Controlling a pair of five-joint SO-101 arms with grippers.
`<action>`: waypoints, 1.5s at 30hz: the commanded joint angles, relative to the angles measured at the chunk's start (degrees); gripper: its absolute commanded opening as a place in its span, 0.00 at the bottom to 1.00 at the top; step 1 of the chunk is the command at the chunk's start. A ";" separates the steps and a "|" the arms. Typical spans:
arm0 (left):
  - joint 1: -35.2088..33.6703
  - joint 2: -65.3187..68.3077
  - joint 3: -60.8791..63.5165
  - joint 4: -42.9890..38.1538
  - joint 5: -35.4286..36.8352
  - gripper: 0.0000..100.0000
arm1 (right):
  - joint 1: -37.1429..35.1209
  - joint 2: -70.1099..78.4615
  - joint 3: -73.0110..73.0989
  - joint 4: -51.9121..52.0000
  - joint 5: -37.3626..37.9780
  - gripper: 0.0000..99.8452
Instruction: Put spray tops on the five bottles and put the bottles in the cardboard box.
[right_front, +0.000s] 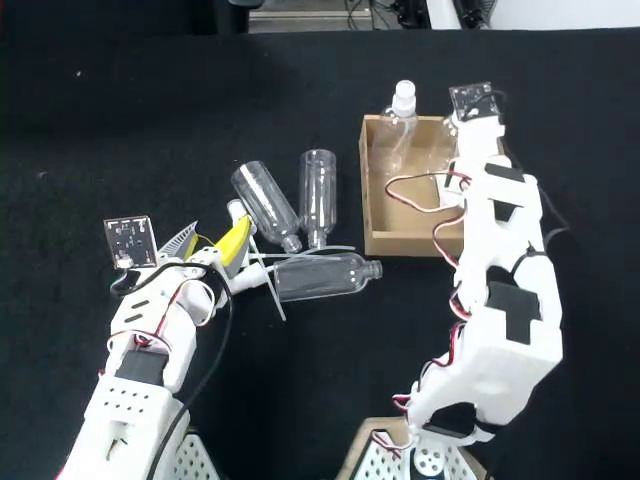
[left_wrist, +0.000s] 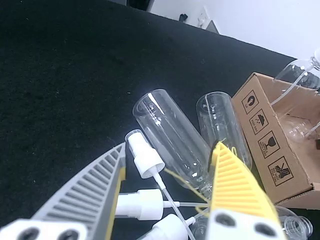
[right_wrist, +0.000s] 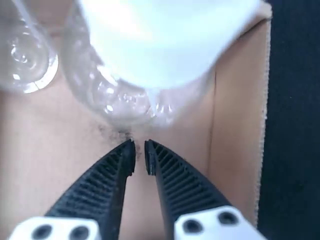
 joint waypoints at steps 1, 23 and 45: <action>0.66 -0.97 -1.71 -1.41 -0.70 0.27 | -0.88 0.40 -3.56 -2.81 0.53 0.01; 0.66 -0.97 -2.07 -1.32 -0.70 0.27 | -0.97 1.36 -3.47 -5.98 0.18 0.01; 0.66 -0.97 -2.07 -1.32 -0.70 0.27 | -5.89 1.36 -3.74 -6.07 -7.30 0.01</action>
